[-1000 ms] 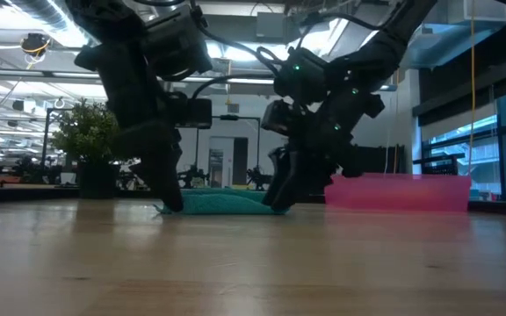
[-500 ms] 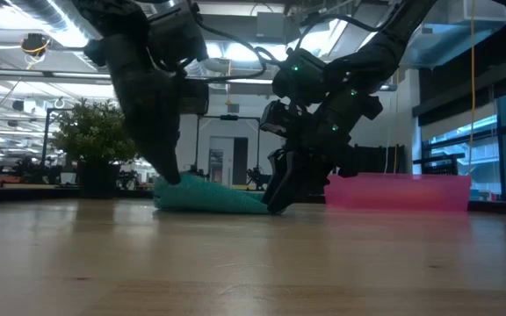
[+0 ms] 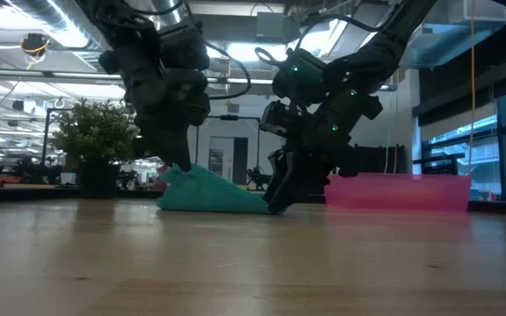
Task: Roll microfiber towels into tight, uniform cylinder then place into a basket
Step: Roll the blue microfiber towel
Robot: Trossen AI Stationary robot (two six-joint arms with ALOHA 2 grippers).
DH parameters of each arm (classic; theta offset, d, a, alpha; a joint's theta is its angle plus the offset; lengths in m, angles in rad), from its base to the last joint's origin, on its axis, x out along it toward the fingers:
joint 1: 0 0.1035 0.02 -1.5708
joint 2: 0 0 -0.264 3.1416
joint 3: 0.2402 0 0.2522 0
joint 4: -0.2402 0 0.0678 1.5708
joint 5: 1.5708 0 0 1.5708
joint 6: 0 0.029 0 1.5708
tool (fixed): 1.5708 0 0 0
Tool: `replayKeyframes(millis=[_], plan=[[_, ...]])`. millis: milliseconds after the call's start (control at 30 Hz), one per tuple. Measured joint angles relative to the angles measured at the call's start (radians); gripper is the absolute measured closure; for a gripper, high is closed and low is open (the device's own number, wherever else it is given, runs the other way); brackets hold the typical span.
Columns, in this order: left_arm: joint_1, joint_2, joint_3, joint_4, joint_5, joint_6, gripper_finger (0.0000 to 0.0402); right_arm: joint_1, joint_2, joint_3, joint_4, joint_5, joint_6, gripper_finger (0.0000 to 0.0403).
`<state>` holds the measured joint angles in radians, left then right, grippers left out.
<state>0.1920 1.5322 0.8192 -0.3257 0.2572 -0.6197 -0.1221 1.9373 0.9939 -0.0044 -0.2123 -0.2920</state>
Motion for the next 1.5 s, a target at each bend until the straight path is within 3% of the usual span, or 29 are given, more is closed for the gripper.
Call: replayKeyframes(millis=[200,800,1033,1500], plan=[[0.04,-0.001,0.001,0.002,-0.039,-0.135,0.0401,0.0,0.001,0.0,0.0,0.0,0.0,0.0215],[0.074,0.022,0.005,-0.011,-0.173,-0.313,0.0401,-0.001,0.002,-0.001,0.01,0.004,-0.002,0.0215],[0.075,0.022,0.004,0.104,-0.179,-0.317,0.0401,-0.001,0.002,-0.002,0.008,0.002,-0.001,0.0215],[0.088,0.023,0.004,0.111,-0.386,-0.313,0.0401,-0.002,0.003,-0.001,0.017,-0.002,-0.005,0.0214]])
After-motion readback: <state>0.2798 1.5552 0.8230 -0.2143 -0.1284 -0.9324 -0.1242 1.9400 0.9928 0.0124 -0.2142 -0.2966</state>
